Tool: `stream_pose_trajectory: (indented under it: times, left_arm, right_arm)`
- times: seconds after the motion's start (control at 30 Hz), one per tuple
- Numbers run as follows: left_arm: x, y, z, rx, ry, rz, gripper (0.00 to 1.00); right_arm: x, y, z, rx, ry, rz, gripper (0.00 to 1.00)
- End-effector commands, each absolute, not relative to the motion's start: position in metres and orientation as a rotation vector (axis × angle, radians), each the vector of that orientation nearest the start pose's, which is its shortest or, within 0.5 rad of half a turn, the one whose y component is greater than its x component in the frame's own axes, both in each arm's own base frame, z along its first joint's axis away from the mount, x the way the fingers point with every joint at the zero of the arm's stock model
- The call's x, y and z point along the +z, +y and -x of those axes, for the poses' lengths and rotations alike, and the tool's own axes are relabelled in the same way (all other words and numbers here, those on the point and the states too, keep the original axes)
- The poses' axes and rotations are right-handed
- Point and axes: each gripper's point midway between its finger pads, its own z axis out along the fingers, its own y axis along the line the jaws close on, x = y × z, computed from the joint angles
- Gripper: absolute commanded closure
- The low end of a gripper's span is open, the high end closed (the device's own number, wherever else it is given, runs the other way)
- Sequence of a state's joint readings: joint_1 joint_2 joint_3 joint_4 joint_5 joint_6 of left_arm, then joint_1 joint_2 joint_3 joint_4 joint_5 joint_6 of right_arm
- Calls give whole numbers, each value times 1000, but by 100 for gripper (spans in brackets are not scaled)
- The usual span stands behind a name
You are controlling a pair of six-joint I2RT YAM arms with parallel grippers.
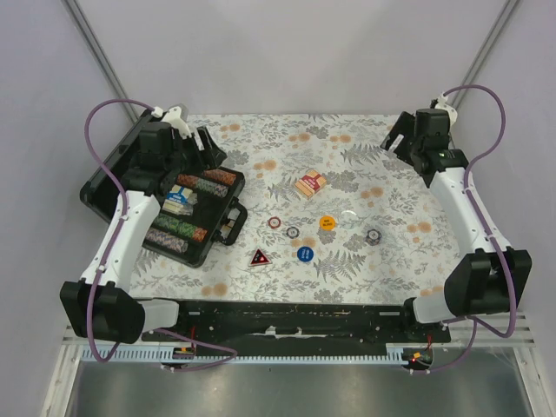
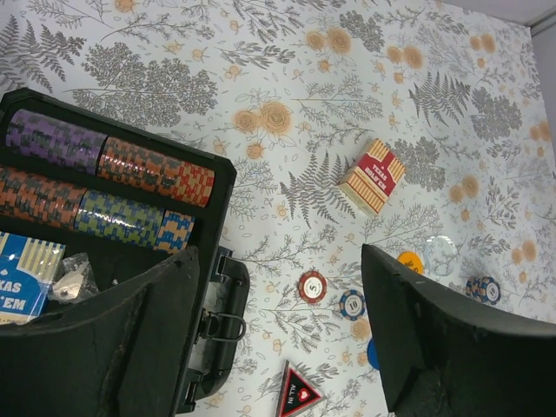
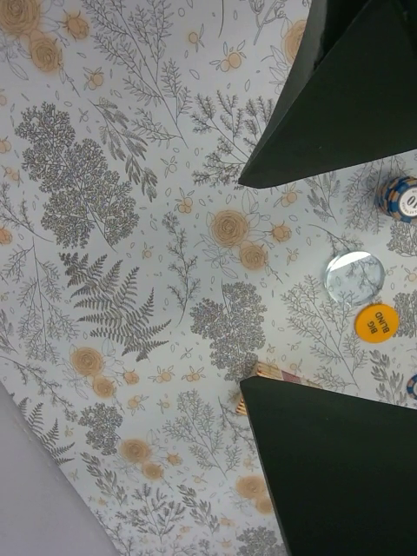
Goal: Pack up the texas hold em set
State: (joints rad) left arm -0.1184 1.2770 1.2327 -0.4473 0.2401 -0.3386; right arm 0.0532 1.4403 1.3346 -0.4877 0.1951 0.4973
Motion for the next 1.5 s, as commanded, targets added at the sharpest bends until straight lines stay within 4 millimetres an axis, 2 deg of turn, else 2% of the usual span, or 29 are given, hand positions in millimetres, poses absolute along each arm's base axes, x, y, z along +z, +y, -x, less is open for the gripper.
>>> stream_pose_trajectory:
  times: [0.0, 0.1, 0.2, 0.33, 0.47, 0.57, 0.67, 0.77, 0.9, 1.03, 1.17, 1.47]
  left_arm:
    - [283, -94, -377, -499, 2036, 106, 17]
    - [279, -86, -377, -475, 2050, 212, 14]
    - [273, -90, -371, -519, 2046, 233, 9]
    - [258, -121, -353, -732, 2101, 192, 8]
    - [237, -138, -338, -887, 2154, 284, 8]
    - [247, -149, -326, -977, 2080, 255, 8]
    - [263, -142, -317, -937, 2018, 241, 0]
    - [255, -134, -309, -893, 2034, 293, 0]
    - [264, -142, -306, -938, 2011, 209, 0]
    - [265, -140, -304, -920, 2006, 184, 1]
    - [265, -134, -304, -873, 2005, 201, 1]
    - [262, -133, -306, -859, 2019, 196, 2]
  right_arm:
    - [243, 12, -431, 157, 2043, -643, 2]
    - [240, 28, -435, 244, 2081, -618, 2]
    - [234, 43, -436, 258, 2101, -603, 2]
    - [228, 79, -434, 203, 2129, -523, 2]
    - [217, 117, -431, 136, 2145, -492, 2]
    - [211, 144, -430, 86, 2145, -475, 2]
    - [199, 173, -431, -9, 2157, -432, 2]
    - [183, 195, -433, -96, 2172, -422, 2]
    - [163, 207, -442, -177, 2220, -462, 2]
    - [146, 206, -446, -256, 2215, -562, 2]
    - [129, 213, -452, -247, 2216, -632, 2]
    - [99, 228, -473, -208, 2187, -761, 2]
